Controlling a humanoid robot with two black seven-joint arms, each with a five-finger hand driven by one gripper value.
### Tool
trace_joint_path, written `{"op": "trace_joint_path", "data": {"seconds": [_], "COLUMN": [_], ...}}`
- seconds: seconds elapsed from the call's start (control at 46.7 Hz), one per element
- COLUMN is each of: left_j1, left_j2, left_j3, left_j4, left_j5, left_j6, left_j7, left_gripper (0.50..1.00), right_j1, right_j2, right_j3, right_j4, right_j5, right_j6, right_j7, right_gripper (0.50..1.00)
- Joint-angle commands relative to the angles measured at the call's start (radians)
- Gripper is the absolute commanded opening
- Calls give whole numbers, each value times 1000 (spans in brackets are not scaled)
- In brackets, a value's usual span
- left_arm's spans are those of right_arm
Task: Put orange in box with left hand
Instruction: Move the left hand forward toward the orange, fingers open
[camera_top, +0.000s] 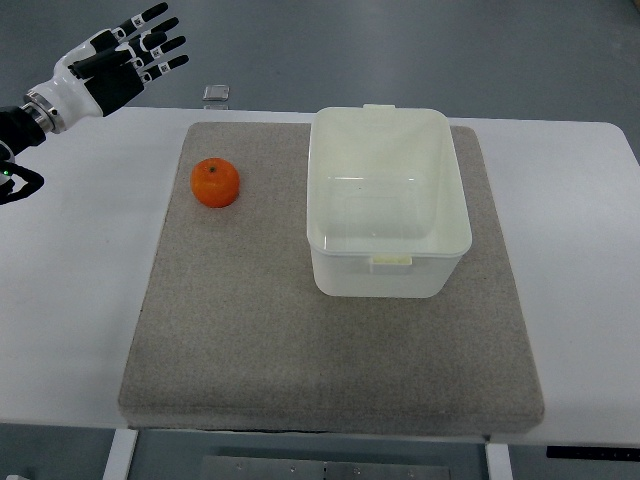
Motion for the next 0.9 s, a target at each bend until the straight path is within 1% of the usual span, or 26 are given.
{"op": "trace_joint_path", "data": {"seconds": [0.0,0.3,0.557,0.729,0.879], "left_j1": [0,0,0,-3,-20], "left_j2": [0,2,9,11,17], "left_j3": [1,13,16,7,2], "left_j4": [0,20,32,43,43], "left_j5": [0,12,32,150,371], "left_j6": [0,0,0,0,0], "left_j7": [1,12,9,1,-2], "left_gripper": [996,996,992,988,988], "right_j1": [0,0,0,0,0], "right_j2": [0,0,0,0,0], "right_j3": [0,0,0,0,0], "right_j4": [0,0,0,0,0], "right_j5": [0,0,0,0,0], "right_j6": [0,0,0,0,0], "right_j7": [0,0,0,0,0], "right_gripper": [926,926,926,926,926]}}
